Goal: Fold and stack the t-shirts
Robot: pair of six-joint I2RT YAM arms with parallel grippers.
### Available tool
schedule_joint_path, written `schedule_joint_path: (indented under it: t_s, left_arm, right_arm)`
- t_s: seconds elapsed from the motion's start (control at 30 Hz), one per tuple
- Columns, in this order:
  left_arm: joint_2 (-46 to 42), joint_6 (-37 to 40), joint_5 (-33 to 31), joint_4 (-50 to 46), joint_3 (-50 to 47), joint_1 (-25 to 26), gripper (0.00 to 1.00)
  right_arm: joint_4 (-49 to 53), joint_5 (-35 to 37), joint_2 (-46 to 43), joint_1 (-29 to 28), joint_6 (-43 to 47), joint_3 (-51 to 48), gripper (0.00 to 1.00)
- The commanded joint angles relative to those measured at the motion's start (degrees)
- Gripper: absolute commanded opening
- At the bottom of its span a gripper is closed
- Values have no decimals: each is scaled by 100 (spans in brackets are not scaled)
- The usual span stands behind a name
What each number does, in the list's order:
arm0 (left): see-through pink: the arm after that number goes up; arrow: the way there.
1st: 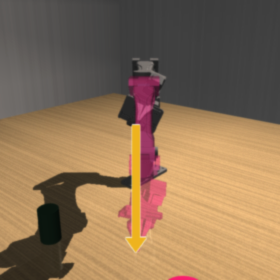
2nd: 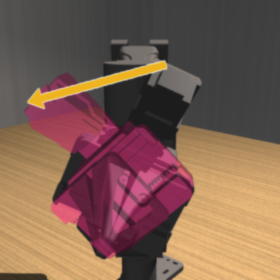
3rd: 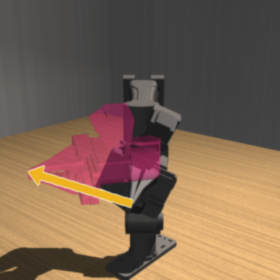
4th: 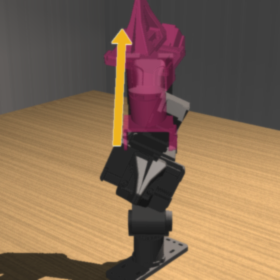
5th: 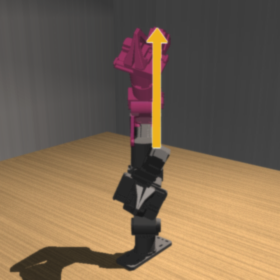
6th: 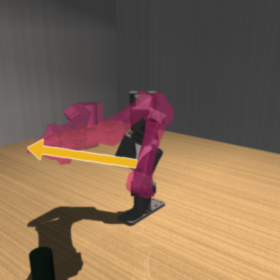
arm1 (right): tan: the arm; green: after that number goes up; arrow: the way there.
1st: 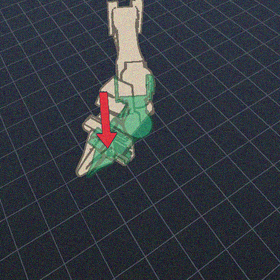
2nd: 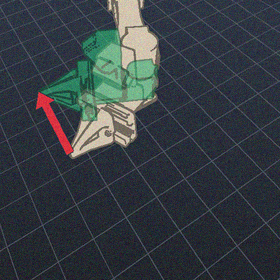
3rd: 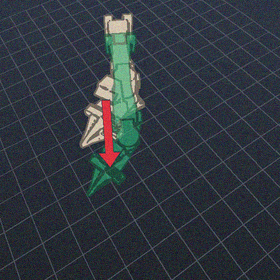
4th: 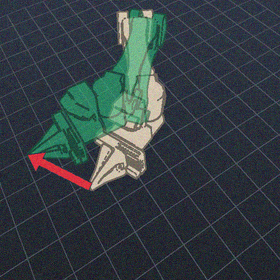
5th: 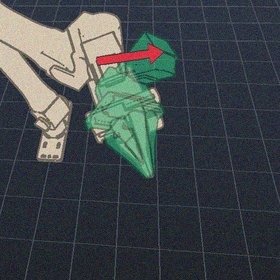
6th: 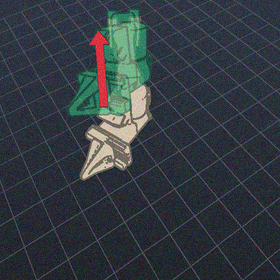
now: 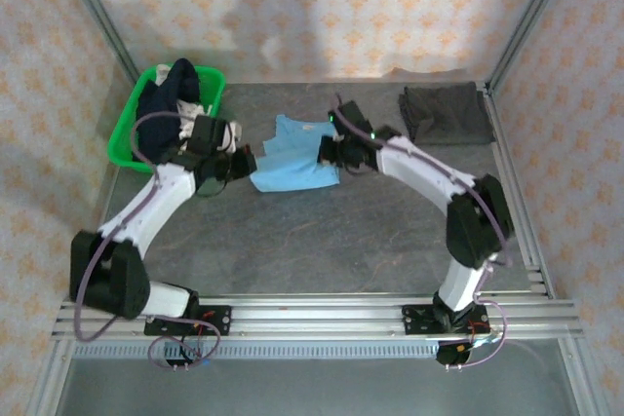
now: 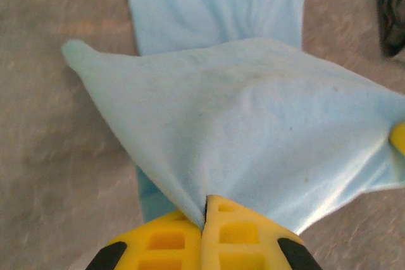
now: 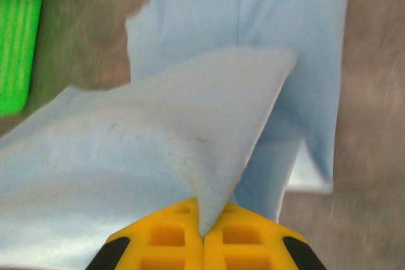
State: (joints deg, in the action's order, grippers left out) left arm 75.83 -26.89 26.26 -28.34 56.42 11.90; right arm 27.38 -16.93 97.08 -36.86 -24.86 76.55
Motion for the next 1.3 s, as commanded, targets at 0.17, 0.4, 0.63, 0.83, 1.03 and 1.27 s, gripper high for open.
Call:
schedule_joint_path:
  t_s: [0.17,0.4,0.63,0.83,1.03,1.27]
  left_arm:
    - [-1623,-931,-321,841,-1984,791,0]
    - [-2091,-1163,-898,427,-2567,1462,50]
    - [-2688,-1342,-1600,-76,-2829,1473,71]
    - [-1774,-1393,-1578,753,-2700,1473,75]
    - [-743,-1459,-1485,1444,-2372,1470,75]
    - [202,-1573,-1336,2136,-2158,1470,72]
  right_arm:
    - [-536,932,-1779,-593,-716,-2440,0]
    - [-684,727,-2315,-657,-970,-3797,6]
    - [486,1117,-3118,-664,-1214,-4052,32]
    - [643,1948,-3597,-664,-656,-3306,39]
    - [228,1843,-1595,-368,208,-1831,40]
    - [-245,876,363,112,547,-829,37]
